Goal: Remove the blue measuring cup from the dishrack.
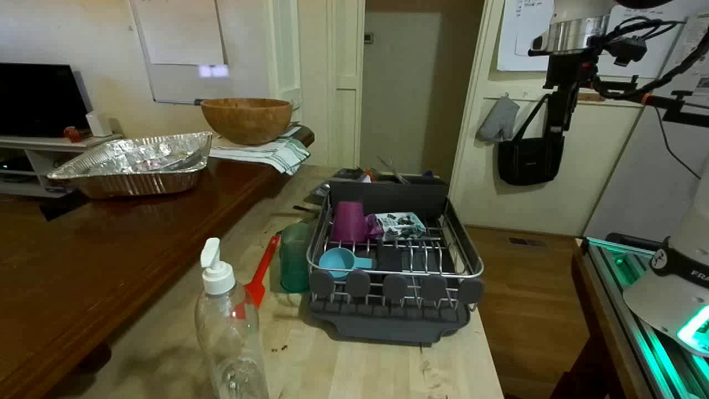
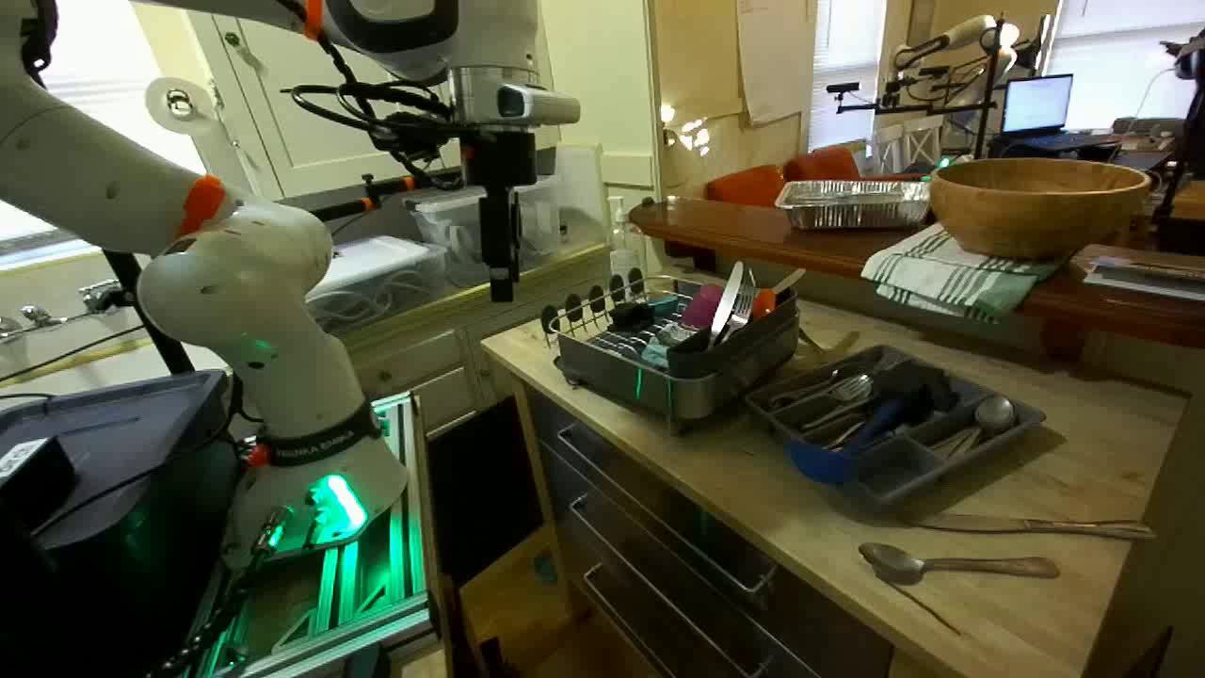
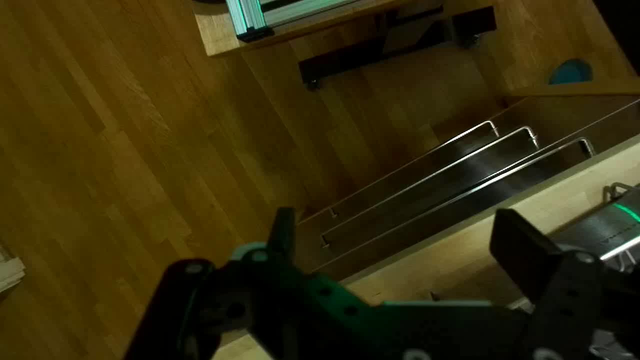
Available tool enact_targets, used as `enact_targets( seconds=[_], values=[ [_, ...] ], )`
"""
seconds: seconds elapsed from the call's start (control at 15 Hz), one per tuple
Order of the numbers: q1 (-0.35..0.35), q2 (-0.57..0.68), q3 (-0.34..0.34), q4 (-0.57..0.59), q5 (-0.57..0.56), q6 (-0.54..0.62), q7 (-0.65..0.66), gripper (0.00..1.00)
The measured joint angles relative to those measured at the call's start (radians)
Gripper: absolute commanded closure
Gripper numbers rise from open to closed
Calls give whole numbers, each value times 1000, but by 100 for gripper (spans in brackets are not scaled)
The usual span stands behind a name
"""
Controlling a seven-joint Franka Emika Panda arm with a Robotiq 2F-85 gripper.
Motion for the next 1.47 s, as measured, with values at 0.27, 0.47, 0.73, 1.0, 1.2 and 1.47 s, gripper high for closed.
enact_targets(
  seconds=[0.27,0.47,0.73,1.0,1.2,1.47],
  values=[
    [0,0,0,0,0,0,0,0],
    [0,0,0,0,0,0,0,0],
    [1,0,0,0,0,0,0,0],
    [71,16,46,-10,30,2,2,0],
    [184,50,109,-13,83,6,0,0],
    [334,125,188,-9,123,66,-32,0]
  ],
)
